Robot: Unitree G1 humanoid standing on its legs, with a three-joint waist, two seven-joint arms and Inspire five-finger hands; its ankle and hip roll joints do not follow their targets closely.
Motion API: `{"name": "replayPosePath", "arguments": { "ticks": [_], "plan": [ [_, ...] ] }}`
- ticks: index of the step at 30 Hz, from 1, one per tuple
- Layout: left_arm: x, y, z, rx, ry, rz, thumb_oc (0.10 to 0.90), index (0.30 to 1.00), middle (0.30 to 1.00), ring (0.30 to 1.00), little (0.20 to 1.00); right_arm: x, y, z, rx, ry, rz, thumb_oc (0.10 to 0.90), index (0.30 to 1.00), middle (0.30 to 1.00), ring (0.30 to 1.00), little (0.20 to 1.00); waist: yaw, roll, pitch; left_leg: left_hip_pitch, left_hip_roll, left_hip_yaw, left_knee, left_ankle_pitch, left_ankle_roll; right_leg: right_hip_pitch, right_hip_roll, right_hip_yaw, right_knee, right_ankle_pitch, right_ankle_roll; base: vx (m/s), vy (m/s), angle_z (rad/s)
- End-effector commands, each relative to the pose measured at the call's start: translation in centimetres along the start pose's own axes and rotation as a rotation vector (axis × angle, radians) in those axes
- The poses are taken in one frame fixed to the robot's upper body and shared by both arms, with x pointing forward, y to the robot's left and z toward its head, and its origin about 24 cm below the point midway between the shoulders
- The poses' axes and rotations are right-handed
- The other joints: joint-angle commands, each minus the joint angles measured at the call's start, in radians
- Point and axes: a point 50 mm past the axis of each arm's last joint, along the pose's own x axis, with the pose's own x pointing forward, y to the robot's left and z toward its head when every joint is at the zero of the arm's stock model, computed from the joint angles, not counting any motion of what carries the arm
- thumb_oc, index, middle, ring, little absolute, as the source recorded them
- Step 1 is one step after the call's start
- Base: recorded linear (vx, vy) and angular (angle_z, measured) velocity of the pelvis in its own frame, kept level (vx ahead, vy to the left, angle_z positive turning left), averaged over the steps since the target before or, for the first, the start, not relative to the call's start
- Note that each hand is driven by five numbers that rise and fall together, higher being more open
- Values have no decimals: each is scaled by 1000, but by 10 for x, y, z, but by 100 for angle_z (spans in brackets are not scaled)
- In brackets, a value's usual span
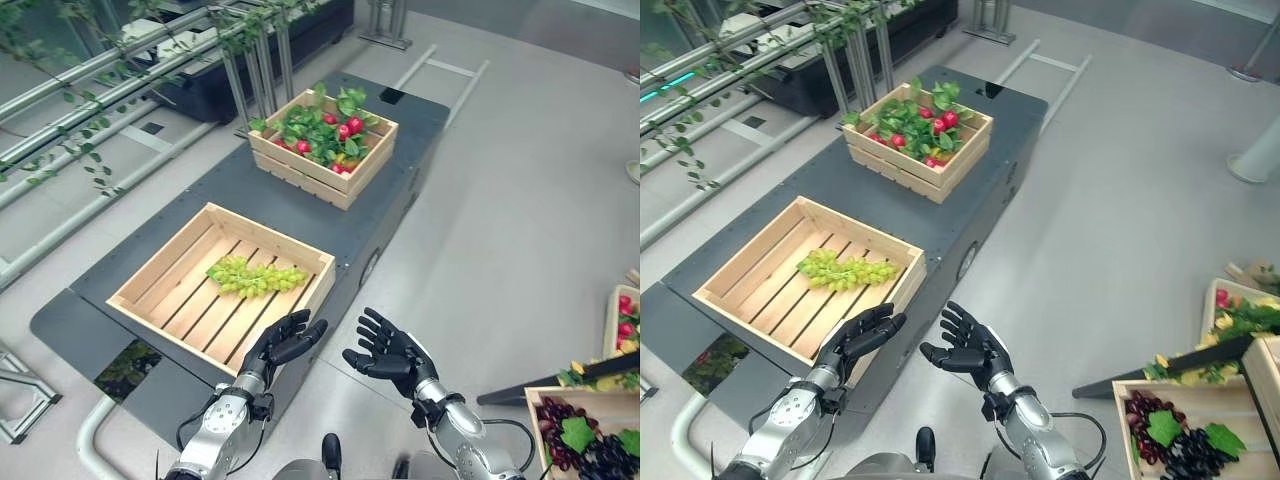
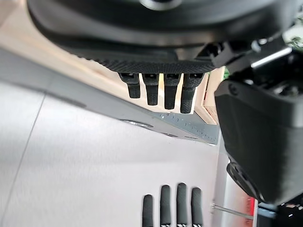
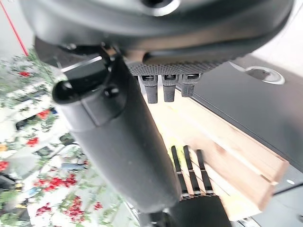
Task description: Pick up the fruits from the basket on one side to the basket on the other side
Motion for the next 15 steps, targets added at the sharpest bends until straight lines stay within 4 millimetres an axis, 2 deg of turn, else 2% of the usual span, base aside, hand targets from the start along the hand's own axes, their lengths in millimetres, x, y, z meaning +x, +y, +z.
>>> {"name": "replayPosePath", "arguments": {
  "ticks": [1,2,3,6,9,10,11,12,13,15],
  "plan": [
    [9,-21,46,1,-241,-120,800,900,900,900,900,14,7,45,30,-251,28,800,900,900,900,900,-14,-27,-33,-3,-31,-48,17,-98,-31,-66,0,114,-59,241,-28,72,-253,143],
    [9,-23,48,5,-250,-135,800,900,900,900,900,15,7,47,31,-261,20,800,900,900,900,900,-15,-29,-31,-7,-32,-74,25,-104,-29,-61,10,128,-32,216,-29,84,-355,144],
    [11,-23,44,6,-222,-118,800,900,900,900,900,20,7,50,36,-260,14,800,900,900,900,900,-8,-38,-33,-14,-20,-95,45,-97,-35,-23,15,103,16,160,-37,83,-328,154],
    [9,-27,42,-23,-216,-163,800,900,900,900,900,21,10,57,53,-284,50,800,900,900,900,900,5,-61,-39,1,7,-80,62,-99,-58,52,2,35,-11,135,-57,141,-297,164],
    [7,-36,42,4,-231,-213,800,900,900,900,900,20,2,59,25,-278,33,800,900,900,900,900,15,-67,-54,13,29,-58,47,-86,-80,134,-1,-3,-78,127,-76,135,-133,55],
    [8,-37,43,8,-228,-221,800,900,900,900,900,20,-1,60,18,-273,20,800,900,900,900,900,15,-68,-58,11,43,-37,43,-79,-90,153,-4,-24,-89,119,-82,110,-65,37],
    [11,-39,45,0,-225,-223,800,900,900,900,900,20,-4,61,13,-272,3,800,900,900,900,900,10,-70,-59,16,76,23,36,-64,-108,181,-13,-81,-96,104,-88,102,-48,34],
    [11,-40,45,-1,-223,-229,800,900,900,900,900,19,-5,61,14,-276,-4,800,900,900,900,900,7,-70,-59,18,86,43,34,-60,-113,185,-15,-97,-95,99,-89,96,-8,70],
    [13,-42,46,-7,-223,-239,800,900,900,900,900,18,-7,62,16,-284,-15,800,900,900,900,900,-2,-70,-59,20,111,92,26,-45,-129,195,-24,-138,-88,86,-94,68,35,89],
    [15,-45,49,-4,-227,-257,800,900,900,900,900,16,-9,63,23,-297,-28,800,900,900,900,900,-12,-67,-60,24,131,124,6,-28,-142,206,-33,-174,-86,74,-97,68,49,93]
  ]
}}
